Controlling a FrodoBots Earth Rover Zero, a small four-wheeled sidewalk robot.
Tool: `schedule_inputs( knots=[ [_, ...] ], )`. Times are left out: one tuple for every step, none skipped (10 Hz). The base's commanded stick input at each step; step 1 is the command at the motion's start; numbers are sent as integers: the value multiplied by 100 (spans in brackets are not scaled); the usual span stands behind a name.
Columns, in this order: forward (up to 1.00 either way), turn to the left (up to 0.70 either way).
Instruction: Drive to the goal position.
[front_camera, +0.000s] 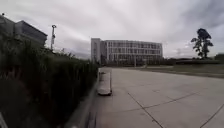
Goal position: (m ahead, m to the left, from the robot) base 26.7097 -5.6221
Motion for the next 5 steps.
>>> schedule_inputs(
  knots=[
    [0,4],
    [0,4],
    [0,3],
    [0,0],
    [0,2]
  ],
)
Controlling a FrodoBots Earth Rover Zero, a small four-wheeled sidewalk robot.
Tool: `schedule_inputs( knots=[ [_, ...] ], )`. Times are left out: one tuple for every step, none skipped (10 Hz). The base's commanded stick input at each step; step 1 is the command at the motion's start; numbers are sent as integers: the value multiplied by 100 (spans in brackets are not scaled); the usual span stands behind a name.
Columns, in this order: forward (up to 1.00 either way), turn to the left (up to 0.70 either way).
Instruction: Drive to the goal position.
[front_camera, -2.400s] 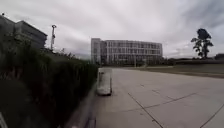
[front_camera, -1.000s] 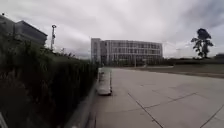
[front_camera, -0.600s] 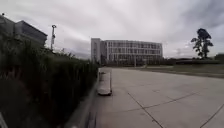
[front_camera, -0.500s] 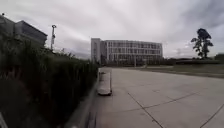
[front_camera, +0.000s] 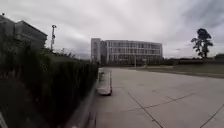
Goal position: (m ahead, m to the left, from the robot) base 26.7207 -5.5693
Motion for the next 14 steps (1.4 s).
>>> schedule_inputs(
  knots=[
    [0,4],
    [0,4],
    [0,4],
    [0,4],
    [0,4],
    [0,4],
    [0,4],
    [0,4],
    [0,4],
    [0,4],
    [0,4],
    [0,0],
    [0,0],
    [0,0]
  ],
)
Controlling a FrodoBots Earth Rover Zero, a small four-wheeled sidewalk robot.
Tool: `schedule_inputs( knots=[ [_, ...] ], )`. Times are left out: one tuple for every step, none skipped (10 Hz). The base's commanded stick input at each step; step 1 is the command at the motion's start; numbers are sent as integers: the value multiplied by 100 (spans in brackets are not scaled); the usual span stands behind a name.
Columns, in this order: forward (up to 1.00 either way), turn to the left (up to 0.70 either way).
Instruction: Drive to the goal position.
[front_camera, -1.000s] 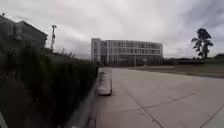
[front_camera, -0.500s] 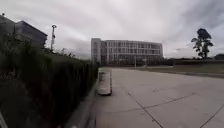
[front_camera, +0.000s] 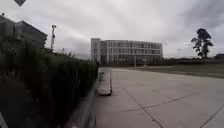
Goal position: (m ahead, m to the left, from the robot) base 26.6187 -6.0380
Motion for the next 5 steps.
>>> schedule_inputs(
  knots=[
    [0,0],
    [0,2],
    [0,4],
    [0,4],
    [0,4]
  ],
)
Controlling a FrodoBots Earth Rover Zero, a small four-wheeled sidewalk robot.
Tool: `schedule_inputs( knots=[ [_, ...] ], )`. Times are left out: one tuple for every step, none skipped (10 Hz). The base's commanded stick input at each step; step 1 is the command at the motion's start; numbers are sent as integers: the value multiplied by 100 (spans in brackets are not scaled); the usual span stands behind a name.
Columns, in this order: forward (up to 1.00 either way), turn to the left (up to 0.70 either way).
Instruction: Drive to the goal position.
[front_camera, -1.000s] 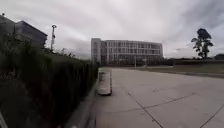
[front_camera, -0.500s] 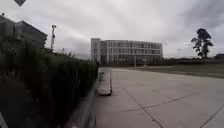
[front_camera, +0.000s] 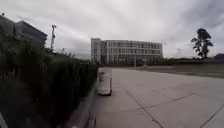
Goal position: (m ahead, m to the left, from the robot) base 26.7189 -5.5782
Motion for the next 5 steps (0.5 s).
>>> schedule_inputs(
  knots=[
    [0,4],
    [0,2],
    [0,0],
    [0,2],
    [0,4]
  ],
)
